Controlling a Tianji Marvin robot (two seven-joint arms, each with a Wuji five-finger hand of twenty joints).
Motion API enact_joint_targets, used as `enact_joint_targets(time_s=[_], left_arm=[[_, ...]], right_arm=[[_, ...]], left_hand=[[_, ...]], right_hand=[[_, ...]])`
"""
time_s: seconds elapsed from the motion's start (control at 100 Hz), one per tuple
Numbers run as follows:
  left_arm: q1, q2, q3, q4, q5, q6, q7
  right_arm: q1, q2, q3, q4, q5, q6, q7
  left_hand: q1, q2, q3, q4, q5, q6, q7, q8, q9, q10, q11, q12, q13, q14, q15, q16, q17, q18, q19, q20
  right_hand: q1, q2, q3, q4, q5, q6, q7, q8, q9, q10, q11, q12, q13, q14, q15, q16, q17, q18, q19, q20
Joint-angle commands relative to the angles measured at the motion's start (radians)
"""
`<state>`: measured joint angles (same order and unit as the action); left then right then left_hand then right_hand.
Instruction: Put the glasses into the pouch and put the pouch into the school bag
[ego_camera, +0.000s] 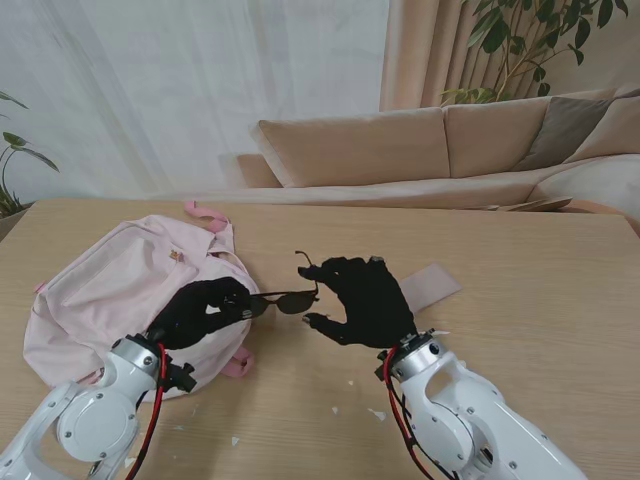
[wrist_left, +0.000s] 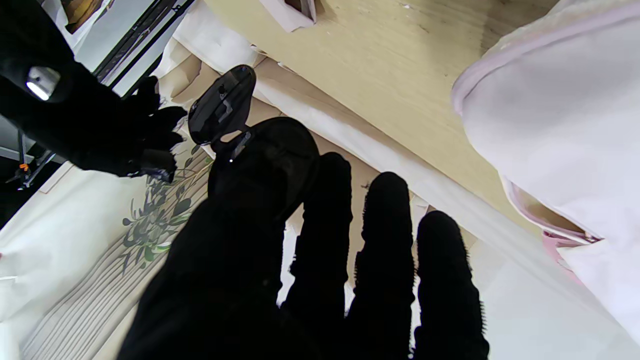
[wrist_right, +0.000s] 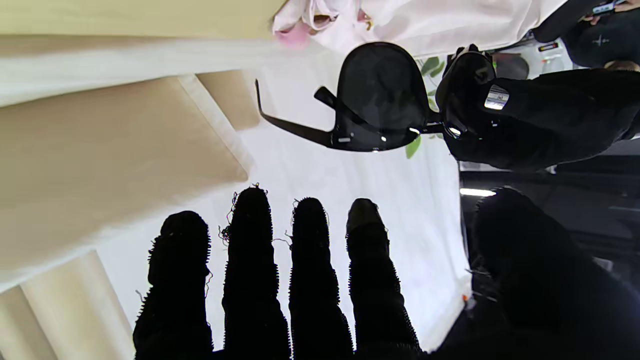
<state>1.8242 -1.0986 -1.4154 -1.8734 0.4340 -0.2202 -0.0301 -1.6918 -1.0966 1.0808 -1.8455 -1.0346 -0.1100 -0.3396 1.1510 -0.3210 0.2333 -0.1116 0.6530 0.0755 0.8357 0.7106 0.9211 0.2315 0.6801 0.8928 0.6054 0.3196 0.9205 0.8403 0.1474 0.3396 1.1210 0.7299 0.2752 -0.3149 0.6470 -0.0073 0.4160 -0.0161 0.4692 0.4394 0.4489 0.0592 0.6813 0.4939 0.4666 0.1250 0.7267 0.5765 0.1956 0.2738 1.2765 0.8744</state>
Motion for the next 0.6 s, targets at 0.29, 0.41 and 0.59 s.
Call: enact_joint_targets(time_s=[0.29,0.41,0.59], left_arm=[[0.010,-0.003,-0.014,0.020,0.000,-0.100,-0.008],[0.013,-0.001,-0.015,0.022,-0.004,-0.122,-0.014],[0.018,0.003,-0.014,0.014,-0.017,-0.141,-0.035]], right_arm=[[0.003,-0.006,0.047,-0.016,0.131,0.096,0.168],[0.033,-0.007,0.044,0.006,0.189,0.119,0.212],[0.079,-0.006,0.021,0.042,0.233,0.124,0.254]], left_hand=[[0.065,0.064,0.177,0.029,0.113,-0.124,0.116,0.037,0.080,-0.019,0.114,0.051,0.024,0.013,0.025,0.029,0.001,0.014,0.039,0.007],[0.063,0.062,0.183,0.029,0.115,-0.127,0.117,0.044,0.083,-0.021,0.115,0.054,0.025,0.011,0.025,0.030,0.004,0.014,0.041,0.009],[0.059,0.065,0.189,0.028,0.116,-0.129,0.118,0.049,0.083,-0.023,0.115,0.057,0.024,0.011,0.024,0.031,0.004,0.015,0.041,0.010]], right_hand=[[-0.265,0.348,-0.182,-0.010,0.187,0.121,0.010,0.021,0.097,0.082,-0.027,-0.055,0.011,0.077,-0.050,-0.028,-0.013,0.073,-0.055,-0.039],[-0.281,0.409,-0.219,-0.005,0.243,0.122,0.006,0.030,0.124,0.083,-0.026,-0.057,0.019,0.086,-0.040,-0.024,-0.016,0.078,-0.053,-0.044],[-0.278,0.420,-0.232,-0.001,0.299,0.114,0.002,0.035,0.136,0.078,-0.025,-0.056,0.025,0.083,-0.031,-0.021,-0.011,0.076,-0.044,-0.047]])
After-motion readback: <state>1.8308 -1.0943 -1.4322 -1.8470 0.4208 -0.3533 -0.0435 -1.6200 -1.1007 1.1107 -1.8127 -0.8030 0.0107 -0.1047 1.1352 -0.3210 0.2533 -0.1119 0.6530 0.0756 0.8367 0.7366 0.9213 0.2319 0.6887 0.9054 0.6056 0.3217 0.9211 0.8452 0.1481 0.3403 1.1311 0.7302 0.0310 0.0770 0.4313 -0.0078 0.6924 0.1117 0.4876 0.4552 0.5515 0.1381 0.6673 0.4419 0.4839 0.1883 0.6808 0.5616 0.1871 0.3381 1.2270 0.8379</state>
